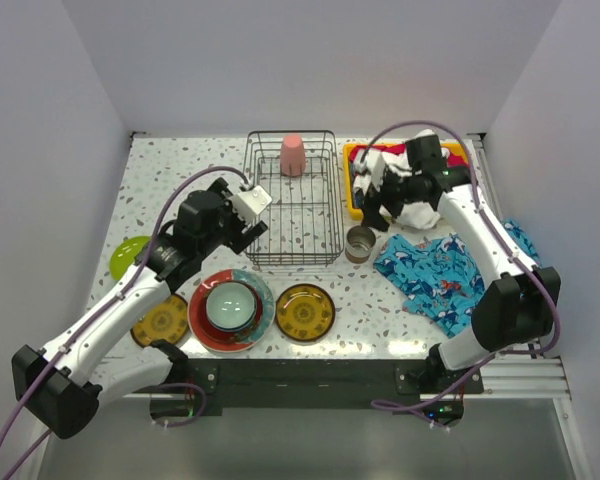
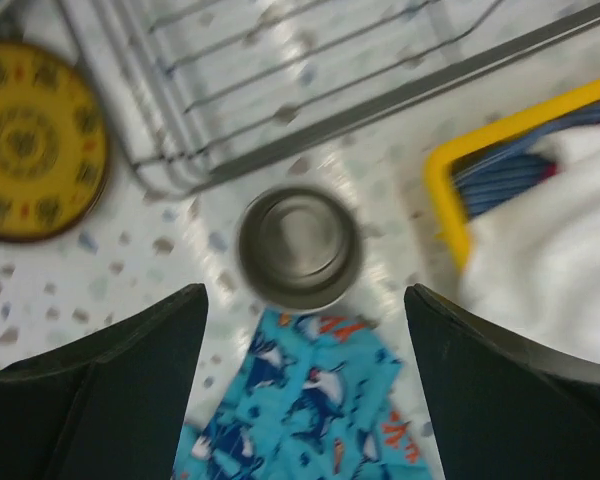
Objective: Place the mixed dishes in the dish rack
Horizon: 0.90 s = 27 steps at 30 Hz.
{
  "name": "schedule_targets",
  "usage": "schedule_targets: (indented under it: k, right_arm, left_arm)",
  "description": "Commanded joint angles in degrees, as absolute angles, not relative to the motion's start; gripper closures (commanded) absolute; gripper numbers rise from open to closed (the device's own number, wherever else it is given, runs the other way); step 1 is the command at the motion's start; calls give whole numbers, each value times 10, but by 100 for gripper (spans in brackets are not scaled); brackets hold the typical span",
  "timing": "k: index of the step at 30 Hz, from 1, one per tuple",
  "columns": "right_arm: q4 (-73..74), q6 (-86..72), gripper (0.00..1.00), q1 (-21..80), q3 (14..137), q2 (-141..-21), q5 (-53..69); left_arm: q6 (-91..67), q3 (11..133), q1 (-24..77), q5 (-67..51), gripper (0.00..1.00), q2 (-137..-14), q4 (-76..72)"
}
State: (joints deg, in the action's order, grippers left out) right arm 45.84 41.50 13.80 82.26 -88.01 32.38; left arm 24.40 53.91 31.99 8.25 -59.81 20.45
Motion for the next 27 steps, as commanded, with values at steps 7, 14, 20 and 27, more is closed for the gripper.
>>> schedule_targets:
  k: [7, 14, 20, 27]
  right_arm:
    - [568, 648, 20, 149, 704, -853, 365]
    - [504, 669, 20, 168, 691, -875, 351]
    - [466, 685, 32, 185, 672, -902, 337]
    - [437, 692, 53, 185, 655, -921, 319]
  left_arm:
    - [198, 569, 316, -7, 7, -612, 217]
    - [213, 582, 313, 14, 7, -603, 235]
    - [223, 590, 289, 21, 7, -599, 231]
    - [236, 630, 263, 25, 7, -605, 257]
